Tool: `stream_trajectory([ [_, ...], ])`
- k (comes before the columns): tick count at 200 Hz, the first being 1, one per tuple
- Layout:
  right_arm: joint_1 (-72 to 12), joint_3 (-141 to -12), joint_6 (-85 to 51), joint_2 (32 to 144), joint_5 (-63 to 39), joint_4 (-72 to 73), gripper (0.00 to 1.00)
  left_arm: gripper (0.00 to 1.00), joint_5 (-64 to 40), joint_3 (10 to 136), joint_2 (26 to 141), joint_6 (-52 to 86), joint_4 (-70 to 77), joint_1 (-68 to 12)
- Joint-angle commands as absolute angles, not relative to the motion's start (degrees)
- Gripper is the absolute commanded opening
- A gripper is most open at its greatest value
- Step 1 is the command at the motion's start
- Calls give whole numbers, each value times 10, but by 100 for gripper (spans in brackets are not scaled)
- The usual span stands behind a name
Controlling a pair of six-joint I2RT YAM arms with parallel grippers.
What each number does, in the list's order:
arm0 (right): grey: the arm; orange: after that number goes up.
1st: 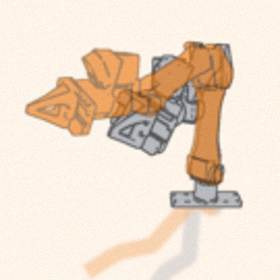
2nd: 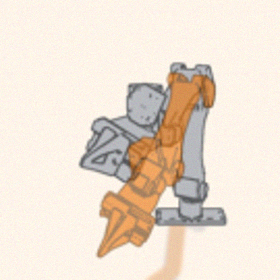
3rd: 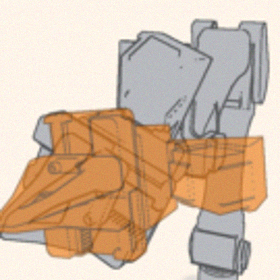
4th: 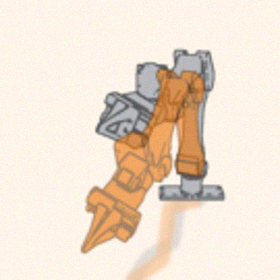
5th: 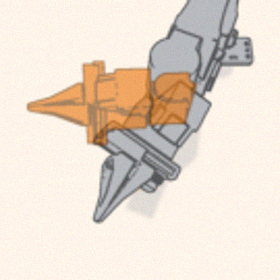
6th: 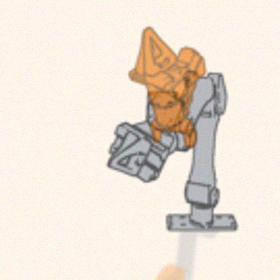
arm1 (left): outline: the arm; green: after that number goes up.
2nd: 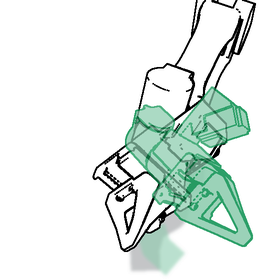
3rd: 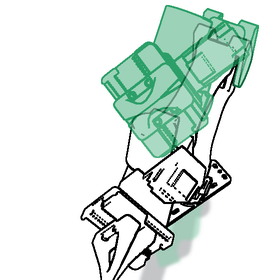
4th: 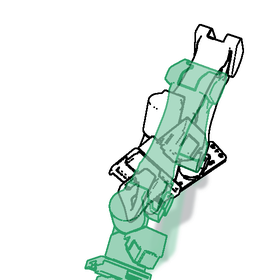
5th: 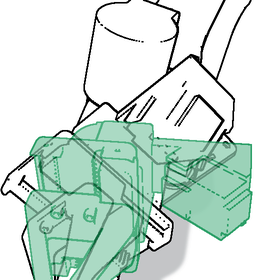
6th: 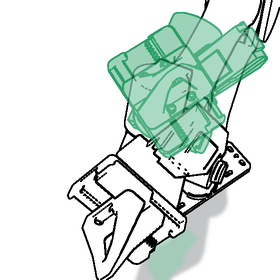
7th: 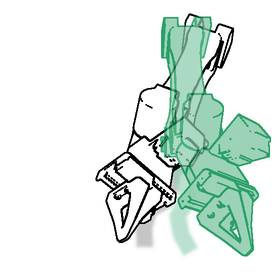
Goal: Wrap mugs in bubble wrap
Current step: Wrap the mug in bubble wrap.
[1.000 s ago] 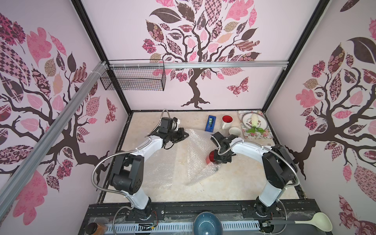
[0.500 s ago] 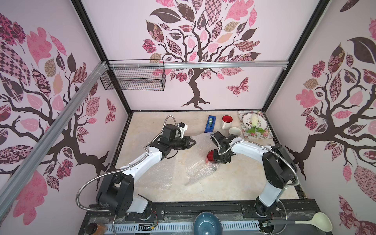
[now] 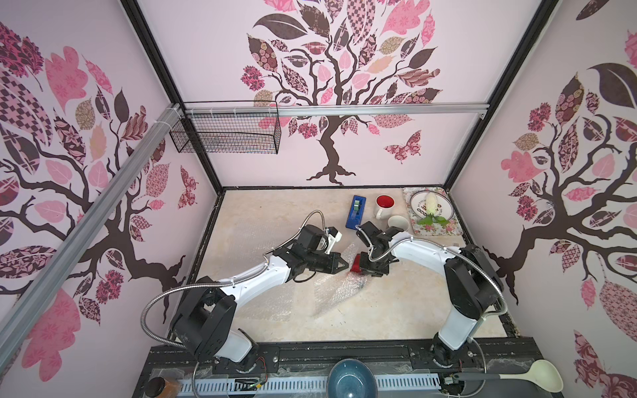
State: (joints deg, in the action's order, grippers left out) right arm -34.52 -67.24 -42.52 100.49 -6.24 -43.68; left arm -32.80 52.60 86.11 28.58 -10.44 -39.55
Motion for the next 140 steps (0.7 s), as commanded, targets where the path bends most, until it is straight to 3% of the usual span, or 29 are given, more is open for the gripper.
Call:
stream_trajectory([
  [1,-340,-684,-440,996,-81,-445,34,0,-310,560,889,244,-140,-409],
  [49,-327,-676,-444,978,-91,-440,42,0,-277,601,941,230,-171,-415],
  [140,-316,-665,-439,962,-99,-431,43,0,-250,643,901,258,-176,-414],
])
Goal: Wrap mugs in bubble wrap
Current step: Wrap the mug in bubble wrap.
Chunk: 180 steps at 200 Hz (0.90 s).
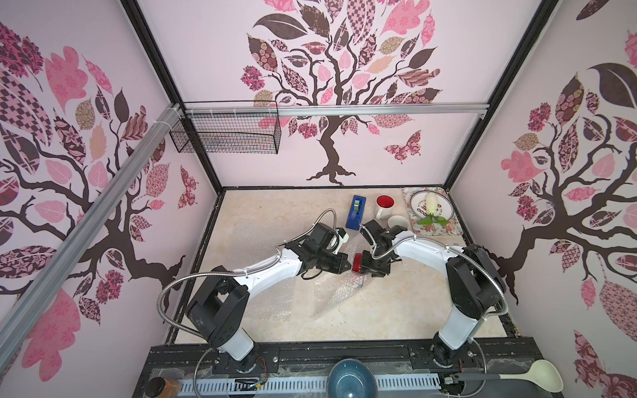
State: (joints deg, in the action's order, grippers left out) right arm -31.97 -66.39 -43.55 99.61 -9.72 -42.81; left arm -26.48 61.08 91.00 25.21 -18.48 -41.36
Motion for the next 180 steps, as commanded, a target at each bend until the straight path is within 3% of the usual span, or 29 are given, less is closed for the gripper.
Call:
stream_trajectory([
  [1,-316,-665,-439,962,-99,-431,43,0,-250,644,901,258,-175,-414],
  [100,-313,-662,-450,937,-107,-421,52,0,-291,706,996,285,-176,-419],
  [180,-286,-667,-458,872,-98,-445,71,0,-300,717,1018,271,-184,-421],
])
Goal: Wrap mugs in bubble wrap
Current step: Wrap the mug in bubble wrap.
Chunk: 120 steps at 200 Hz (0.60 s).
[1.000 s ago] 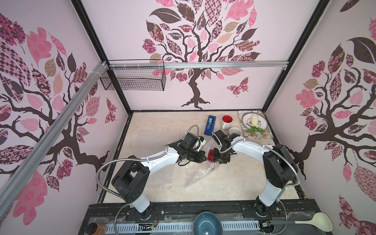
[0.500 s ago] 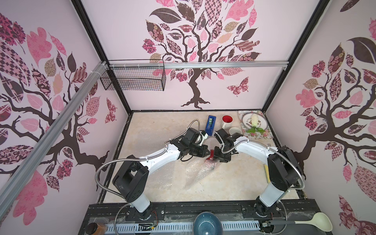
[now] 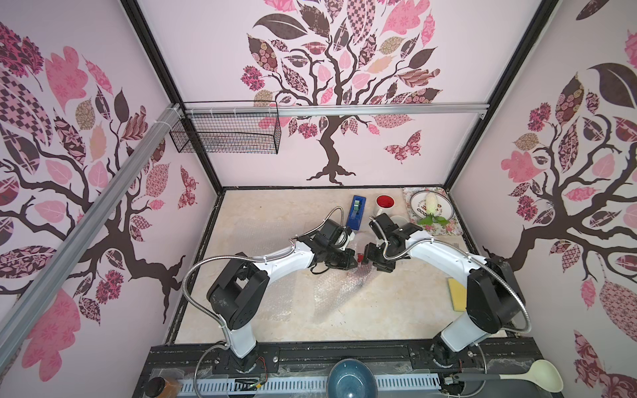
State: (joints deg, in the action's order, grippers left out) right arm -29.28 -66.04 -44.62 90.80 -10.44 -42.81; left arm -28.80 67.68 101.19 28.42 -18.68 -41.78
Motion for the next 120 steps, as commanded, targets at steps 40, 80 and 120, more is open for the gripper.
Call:
stream_trajectory([
  [40,-285,-650,-466,858,-132,-423,78,0,-315,727,1033,265,-185,-425],
  [80,-285,-616,-479,839,-135,-394,80,0,-329,727,1039,259,-187,-427],
  [120,-285,-596,-490,834,-163,-347,81,0,-344,729,1051,246,-188,-433],
])
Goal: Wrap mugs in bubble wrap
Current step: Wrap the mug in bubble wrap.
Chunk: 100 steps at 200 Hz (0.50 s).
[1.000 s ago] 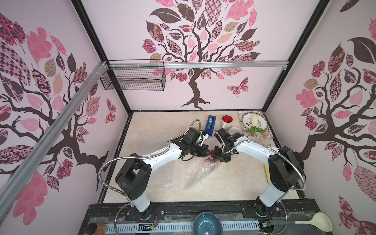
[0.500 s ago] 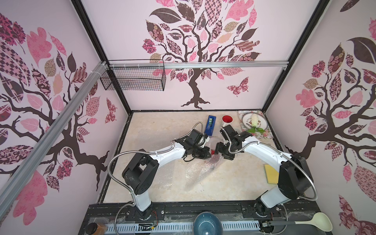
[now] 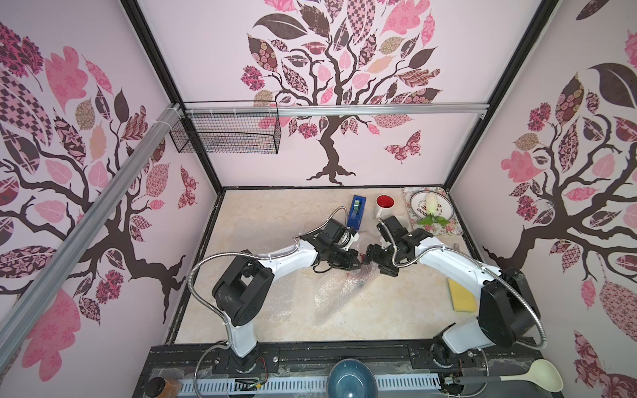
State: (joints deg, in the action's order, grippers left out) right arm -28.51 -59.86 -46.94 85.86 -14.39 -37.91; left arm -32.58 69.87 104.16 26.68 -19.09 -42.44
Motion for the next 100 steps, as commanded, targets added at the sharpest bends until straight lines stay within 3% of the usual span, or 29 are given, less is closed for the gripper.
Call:
stream_trajectory([
  [1,-285,-595,-490,833,-163,-346,81,0,-344,730,1051,246,-188,-434],
  [100,-284,-574,-492,850,-182,-312,83,2,-362,736,1062,233,-184,-436],
])
